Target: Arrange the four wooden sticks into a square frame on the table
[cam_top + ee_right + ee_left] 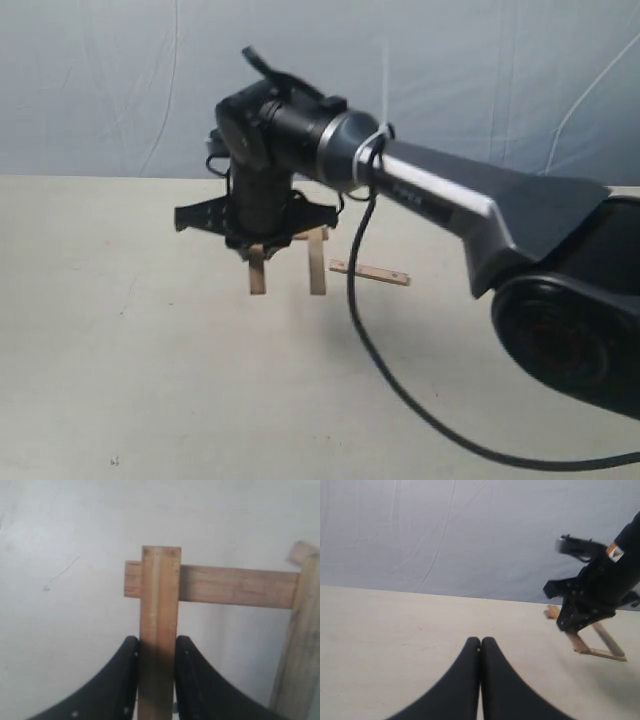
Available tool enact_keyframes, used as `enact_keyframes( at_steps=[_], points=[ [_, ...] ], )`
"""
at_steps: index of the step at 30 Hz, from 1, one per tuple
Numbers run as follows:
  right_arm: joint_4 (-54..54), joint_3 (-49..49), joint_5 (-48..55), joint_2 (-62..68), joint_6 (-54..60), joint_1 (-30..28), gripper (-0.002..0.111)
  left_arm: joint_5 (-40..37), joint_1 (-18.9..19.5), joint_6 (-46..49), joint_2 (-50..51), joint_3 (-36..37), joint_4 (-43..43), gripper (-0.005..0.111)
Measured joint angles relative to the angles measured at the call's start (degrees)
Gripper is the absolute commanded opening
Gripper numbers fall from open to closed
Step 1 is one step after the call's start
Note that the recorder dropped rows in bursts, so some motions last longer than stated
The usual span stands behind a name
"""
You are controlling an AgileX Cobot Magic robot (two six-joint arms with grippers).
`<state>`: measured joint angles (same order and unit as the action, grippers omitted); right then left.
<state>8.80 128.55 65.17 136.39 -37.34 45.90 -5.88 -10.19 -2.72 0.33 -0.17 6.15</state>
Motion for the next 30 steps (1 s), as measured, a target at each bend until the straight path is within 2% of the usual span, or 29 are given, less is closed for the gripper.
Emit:
enact_keyframes(
  at_steps=[4,11,17,30],
  points=[
    [2.78,0.25,3.71,-3.16,0.06,-3.42,-0.001,0.0,0.0,0.0,0.0,0.0,0.0,0.0],
    [2.72,0.34,4.22,-2.41,-0.84,-9.56,-0.001,0.0,0.0,0.0,0.0,0.0,0.45,0.0],
    [0.12,0.34,-0.57,2.12,-2.54,-12.65,-0.001,0.0,0.0,0.0,0.0,0.0,1.31,0.0],
    [-0.42,0.34,-9.92,8.54,-6.31,-15.55,-0.001,0.0,0.0,0.0,0.0,0.0,1.52,0.0]
  ],
)
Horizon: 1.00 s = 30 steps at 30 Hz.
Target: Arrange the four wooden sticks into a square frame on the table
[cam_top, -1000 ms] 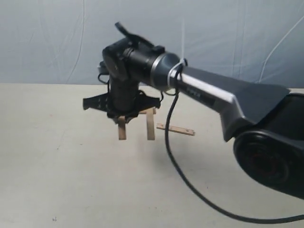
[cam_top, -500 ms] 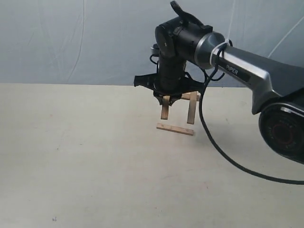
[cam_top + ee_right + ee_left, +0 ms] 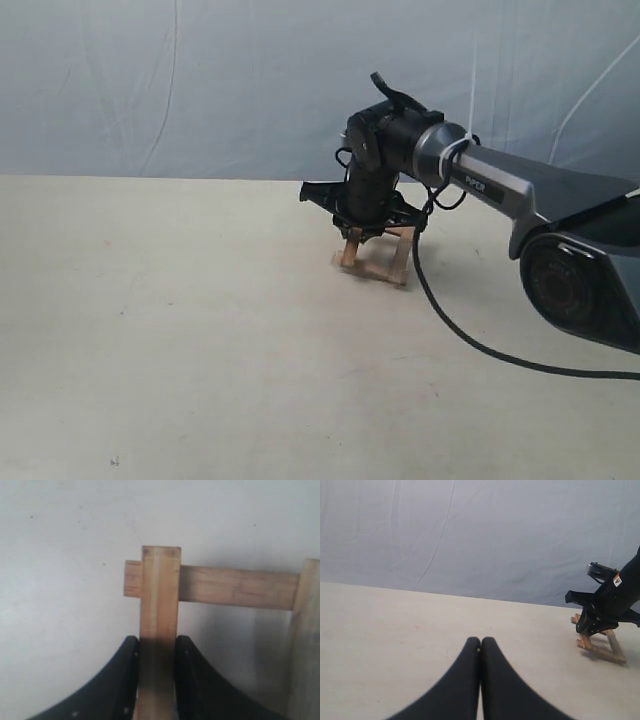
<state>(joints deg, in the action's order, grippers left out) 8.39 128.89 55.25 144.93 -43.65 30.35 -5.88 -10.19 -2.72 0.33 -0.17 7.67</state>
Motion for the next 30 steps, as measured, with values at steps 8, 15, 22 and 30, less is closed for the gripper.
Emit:
enact_keyframes(
  at_steps=[8,15,22,30],
  points=[
    [-0.8,0.0,-1.91,0.84,0.01,0.0,-0.001,0.0,0.0,0.0,0.0,0.0,0.0,0.0],
    [-0.86,13.19,13.4,0.87,10.1,1.45,-0.001,0.0,0.0,0.0,0.0,0.0,0.36,0.0],
    [-4.4,14.01,14.33,-0.41,9.56,11.85,-0.001,-0.11,0.0,0.0,0.0,0.0,0.46,0.0],
    [-4.72,6.47,14.44,-0.51,2.85,16.06,-0.001,-0.44,0.0,0.0,0.0,0.0,0.46,0.0]
  ],
)
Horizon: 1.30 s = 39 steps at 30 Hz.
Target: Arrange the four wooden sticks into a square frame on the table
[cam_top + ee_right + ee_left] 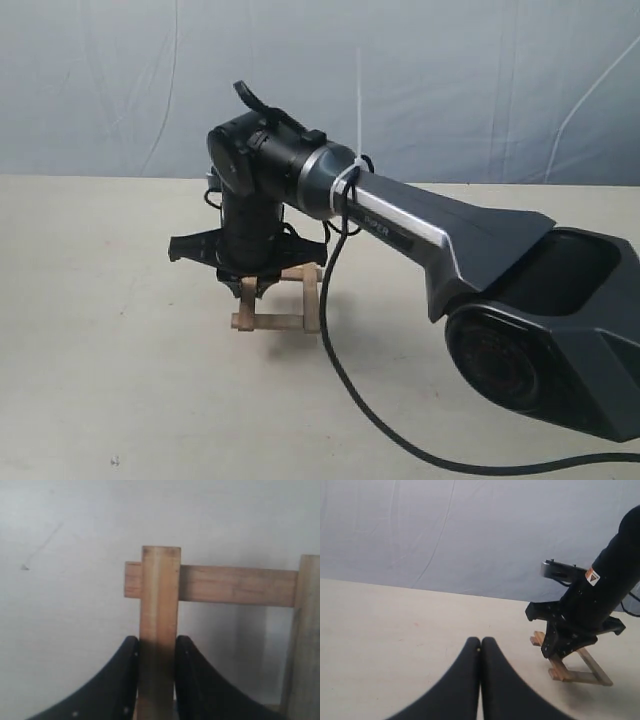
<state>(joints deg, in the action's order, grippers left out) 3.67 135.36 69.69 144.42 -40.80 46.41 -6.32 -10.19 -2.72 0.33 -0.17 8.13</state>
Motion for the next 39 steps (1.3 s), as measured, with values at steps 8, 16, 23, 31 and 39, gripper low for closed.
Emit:
enact_keyframes(
  at_steps=[8,16,23,31,39],
  points=[
    [1.68,-8.51,0.13,0.0,-5.64,0.34,0.004,-0.11,0.0,0.0,0.0,0.0,0.0,0.0],
    [-2.19,-8.76,-0.8,-0.36,-2.94,-0.04,0.02,-0.43,0.0,0.0,0.0,0.0,-0.12,0.0],
    [-3.34,-10.23,-0.24,-8.19,8.95,-7.71,-0.001,-0.43,0.0,0.0,0.0,0.0,-0.12,0.0],
    [-3.13,-28.18,-1.61,-19.16,16.52,-16.17,-0.001,-0.43,0.0,0.11,0.0,0.0,-0.45,0.0],
    [-2.2,-73.49,-29.99,-47.3,23.76,-33.34,-0.001,-0.43,0.0,0.11,0.0,0.0,-0.45,0.0]
  ],
)
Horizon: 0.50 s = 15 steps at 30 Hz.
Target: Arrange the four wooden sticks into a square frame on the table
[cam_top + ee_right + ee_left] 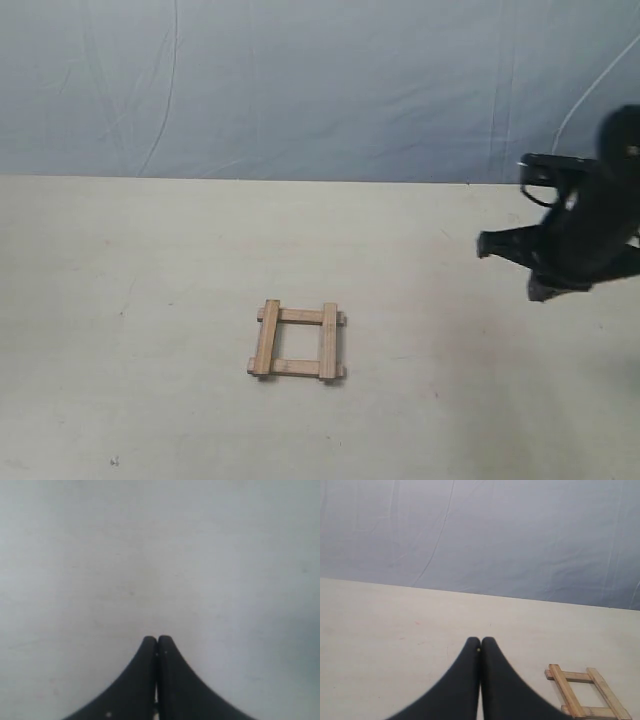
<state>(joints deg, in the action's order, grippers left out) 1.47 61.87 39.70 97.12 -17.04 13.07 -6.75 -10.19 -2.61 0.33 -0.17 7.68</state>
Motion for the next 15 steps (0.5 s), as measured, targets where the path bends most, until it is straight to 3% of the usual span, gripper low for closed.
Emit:
enact_keyframes(
  at_steps=[8,15],
  points=[
    [6.73,-30.64,-24.18,-28.41,0.6,-8.14,-0.001,0.0,0.0,0.0,0.0,0.0,0.0,0.0],
    [9.45,-42.63,-28.98,-52.73,0.49,-13.46,-0.001,0.0,0.0,0.0,0.0,0.0,0.0,0.0]
  ],
)
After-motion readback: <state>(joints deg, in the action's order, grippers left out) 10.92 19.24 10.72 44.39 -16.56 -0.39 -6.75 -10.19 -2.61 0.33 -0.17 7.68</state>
